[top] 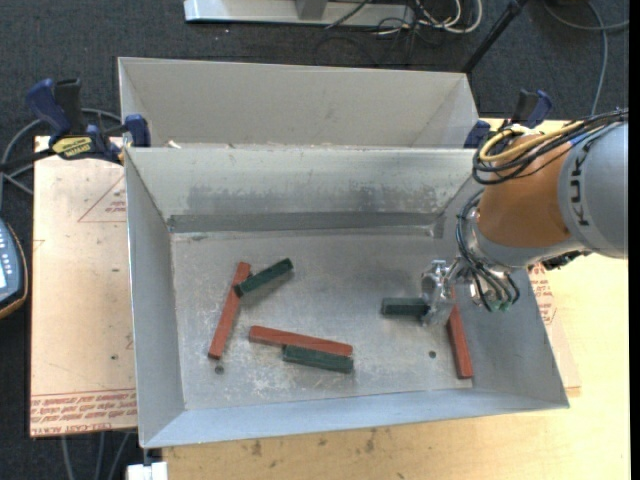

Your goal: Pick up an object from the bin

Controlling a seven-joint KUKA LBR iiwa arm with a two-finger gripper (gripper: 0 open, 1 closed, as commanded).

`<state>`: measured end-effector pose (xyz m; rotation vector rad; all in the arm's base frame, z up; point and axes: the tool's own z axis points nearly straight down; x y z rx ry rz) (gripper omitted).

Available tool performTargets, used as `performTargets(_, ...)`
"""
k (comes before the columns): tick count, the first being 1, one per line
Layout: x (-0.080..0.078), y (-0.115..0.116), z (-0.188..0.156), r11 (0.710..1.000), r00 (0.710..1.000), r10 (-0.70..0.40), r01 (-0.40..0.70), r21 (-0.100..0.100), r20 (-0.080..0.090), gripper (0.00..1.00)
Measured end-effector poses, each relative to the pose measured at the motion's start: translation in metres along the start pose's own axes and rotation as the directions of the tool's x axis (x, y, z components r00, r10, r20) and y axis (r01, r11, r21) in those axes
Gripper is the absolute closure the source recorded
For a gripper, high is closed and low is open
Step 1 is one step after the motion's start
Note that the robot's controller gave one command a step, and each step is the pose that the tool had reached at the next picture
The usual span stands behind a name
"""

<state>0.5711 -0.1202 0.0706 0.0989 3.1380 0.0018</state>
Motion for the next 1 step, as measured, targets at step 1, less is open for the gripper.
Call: performTargets(1,0.0005,0.0086,-0.1352,0.999,0.998,-0.054,0.054,0.003,0.010,1.00)
